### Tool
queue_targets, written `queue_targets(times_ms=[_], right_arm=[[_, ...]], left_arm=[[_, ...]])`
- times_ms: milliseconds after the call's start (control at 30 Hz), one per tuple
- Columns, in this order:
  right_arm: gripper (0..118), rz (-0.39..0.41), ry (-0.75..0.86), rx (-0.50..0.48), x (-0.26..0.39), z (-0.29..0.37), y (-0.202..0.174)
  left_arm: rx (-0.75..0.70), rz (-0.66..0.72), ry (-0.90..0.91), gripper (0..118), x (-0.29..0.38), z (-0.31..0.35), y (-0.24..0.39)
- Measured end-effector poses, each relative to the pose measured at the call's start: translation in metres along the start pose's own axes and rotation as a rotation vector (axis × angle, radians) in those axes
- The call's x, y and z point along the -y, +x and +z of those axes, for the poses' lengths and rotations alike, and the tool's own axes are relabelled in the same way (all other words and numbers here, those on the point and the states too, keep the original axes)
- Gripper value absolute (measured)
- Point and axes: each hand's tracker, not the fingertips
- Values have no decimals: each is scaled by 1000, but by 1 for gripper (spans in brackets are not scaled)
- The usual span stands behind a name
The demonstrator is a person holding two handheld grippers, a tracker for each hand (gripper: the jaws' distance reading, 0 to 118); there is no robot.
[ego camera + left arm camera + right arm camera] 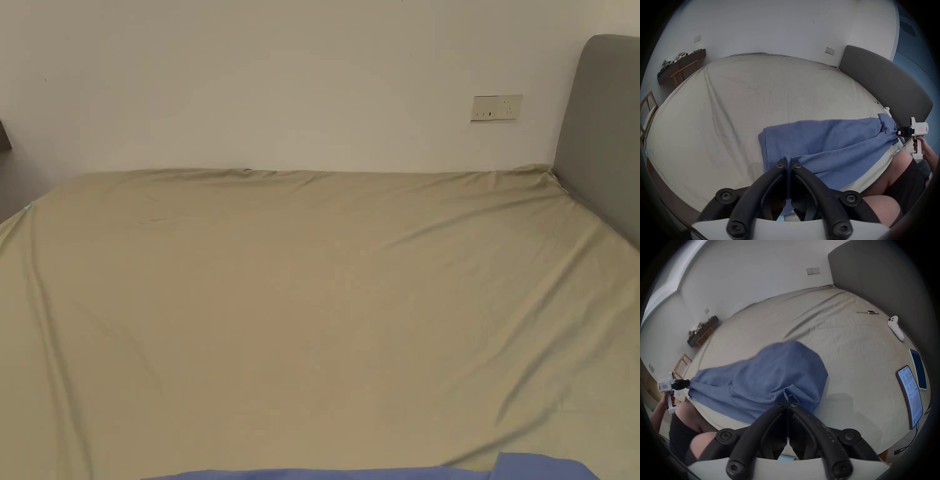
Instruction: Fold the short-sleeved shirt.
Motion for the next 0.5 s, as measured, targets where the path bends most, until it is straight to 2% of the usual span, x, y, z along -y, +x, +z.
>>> queue_targets(times_ms=[167, 200, 233, 267, 300, 333, 367, 400, 500], right_arm=[[3, 2, 7, 18, 5, -8, 12], [10, -4, 20, 21, 4, -7, 13], [30, 1, 44, 37, 2, -4, 13], [67, 11, 64, 60, -1, -1, 13], [117, 20, 94, 81, 0, 4, 11], [117, 33, 153, 76, -1, 13, 8], [112, 28, 211, 86, 1, 25, 10], [110, 18, 299, 106, 1, 43, 1], [118, 146, 506, 186, 8, 100, -37]], left_arm=[[-14, 26, 3, 4, 5, 0, -5], [-17, 38, 6, 16, 5, 2, -6], [-26, 51, 16, 41, 4, 4, -8], [-38, 57, 42, 79, 3, 9, -6], [-45, 45, 91, 118, 3, 16, -6], [-46, 30, 135, 118, 2, 24, -6], [0, 54, 217, 114, -1, 38, -5], [-16, 68, 237, 115, -4, 52, -3], [-4, 34, 328, 118, -6, 88, 1]])
